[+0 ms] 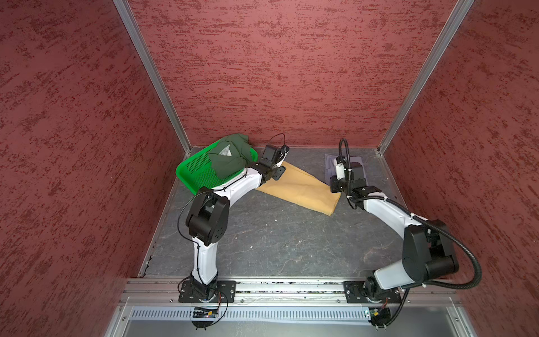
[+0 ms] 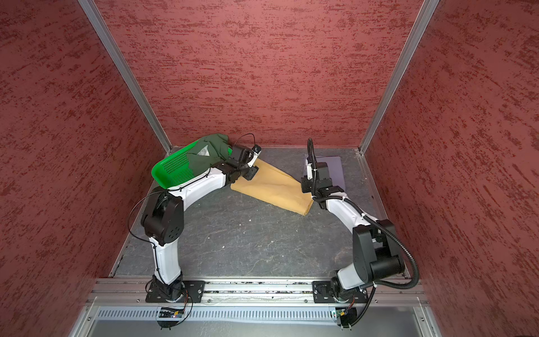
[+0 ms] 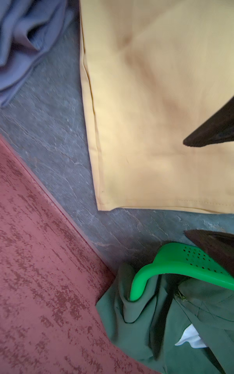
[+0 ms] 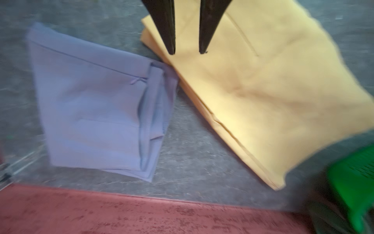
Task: Fold and stack skirts
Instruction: Smooth out the skirt at the top-center of the table.
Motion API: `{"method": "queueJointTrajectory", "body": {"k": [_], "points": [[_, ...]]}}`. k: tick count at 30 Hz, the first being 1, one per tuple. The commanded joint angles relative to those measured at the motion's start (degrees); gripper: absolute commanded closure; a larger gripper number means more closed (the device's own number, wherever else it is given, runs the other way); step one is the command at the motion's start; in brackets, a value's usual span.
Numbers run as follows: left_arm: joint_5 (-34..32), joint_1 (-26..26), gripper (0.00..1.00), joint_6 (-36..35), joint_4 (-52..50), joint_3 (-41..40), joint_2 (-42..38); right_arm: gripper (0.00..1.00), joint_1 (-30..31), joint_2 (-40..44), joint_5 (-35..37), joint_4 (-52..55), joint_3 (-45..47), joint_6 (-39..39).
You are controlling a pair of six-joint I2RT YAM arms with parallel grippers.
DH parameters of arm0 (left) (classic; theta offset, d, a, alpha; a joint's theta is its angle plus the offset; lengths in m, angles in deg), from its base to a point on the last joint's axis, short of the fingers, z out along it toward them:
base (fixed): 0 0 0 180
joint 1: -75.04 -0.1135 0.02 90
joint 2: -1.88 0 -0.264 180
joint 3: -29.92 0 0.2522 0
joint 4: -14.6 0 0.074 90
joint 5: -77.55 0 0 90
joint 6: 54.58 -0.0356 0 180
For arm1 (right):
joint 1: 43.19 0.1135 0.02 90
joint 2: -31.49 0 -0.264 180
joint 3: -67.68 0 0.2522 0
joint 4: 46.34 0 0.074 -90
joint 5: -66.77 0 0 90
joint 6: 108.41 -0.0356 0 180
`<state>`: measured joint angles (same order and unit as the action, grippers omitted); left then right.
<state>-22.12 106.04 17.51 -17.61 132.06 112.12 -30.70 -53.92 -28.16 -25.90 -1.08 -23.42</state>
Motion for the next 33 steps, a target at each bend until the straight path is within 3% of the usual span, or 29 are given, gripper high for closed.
{"method": "queueJointTrajectory", "body": {"k": [1,7,16,25,33], "points": [[4.32,1.61,0.35,3.59,0.33,-2.37,-0.19,0.84,0.41,0.73,-11.13,2.48,1.48,-10.37],[7.28,3.45,0.35,10.23,-0.11,-4.90,2.36,0.89,0.66,0.15,-14.23,0.52,7.60,-16.04],[6.84,3.62,0.36,14.21,-0.18,-7.30,5.66,0.94,0.63,-5.72,-10.92,1.08,11.09,-19.14],[5.26,1.13,0.37,17.13,-3.08,-8.03,8.77,0.89,0.60,-8.27,-4.65,4.80,10.14,-19.38],[5.01,0.63,0.38,16.61,-3.82,-8.47,8.10,0.76,0.58,-8.33,-4.36,6.24,9.15,-18.46]]}}
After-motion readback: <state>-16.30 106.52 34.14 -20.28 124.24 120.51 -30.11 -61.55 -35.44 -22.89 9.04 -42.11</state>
